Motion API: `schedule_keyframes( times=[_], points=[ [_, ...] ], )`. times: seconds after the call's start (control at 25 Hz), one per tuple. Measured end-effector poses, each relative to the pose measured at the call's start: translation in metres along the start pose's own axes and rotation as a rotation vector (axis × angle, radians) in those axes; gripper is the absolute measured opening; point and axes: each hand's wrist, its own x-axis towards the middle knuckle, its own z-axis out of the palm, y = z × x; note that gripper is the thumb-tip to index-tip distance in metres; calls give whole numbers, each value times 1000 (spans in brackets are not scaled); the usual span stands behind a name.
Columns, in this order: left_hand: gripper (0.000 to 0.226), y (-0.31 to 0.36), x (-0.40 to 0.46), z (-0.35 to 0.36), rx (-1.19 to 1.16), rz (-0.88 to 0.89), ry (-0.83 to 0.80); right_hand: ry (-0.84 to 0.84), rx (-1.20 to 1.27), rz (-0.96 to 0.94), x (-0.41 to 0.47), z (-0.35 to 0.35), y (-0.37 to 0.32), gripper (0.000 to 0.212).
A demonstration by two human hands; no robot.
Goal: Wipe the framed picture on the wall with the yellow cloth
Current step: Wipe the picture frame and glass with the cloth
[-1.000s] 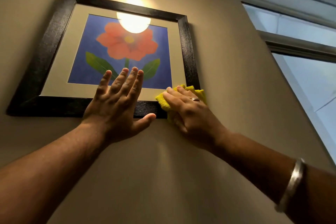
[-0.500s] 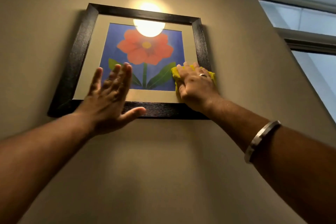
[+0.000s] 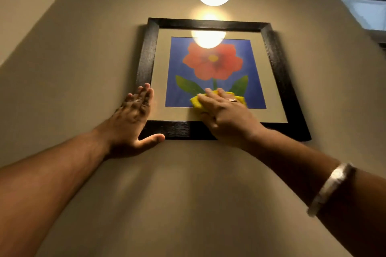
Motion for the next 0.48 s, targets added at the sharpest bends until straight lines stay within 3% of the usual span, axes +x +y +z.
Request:
schedule_keyframes(
  times=[0.08, 0.16, 0.24, 0.32, 0.4, 0.48],
  points=[
    [108, -4, -3, 2, -7, 49, 13, 157, -14, 225, -23, 3, -2, 49],
    [103, -6, -4, 3, -25, 80, 44, 262, -5, 80, -38, 20, -39, 46],
    [98, -8, -4, 3, -34, 112, 69, 206, -5, -153, -49, 45, -84, 50],
    [97, -10, -5, 2, -37, 123, 77, 201, -14, -156, -56, 53, -78, 54],
    [96, -9, -5, 2, -45, 126, 71, 250, -40, 38, -69, 50, -23, 56],
    [96, -9, -4, 4, -52, 136, 74, 353, -24, 394, -91, 31, 42, 54]
  ],
)
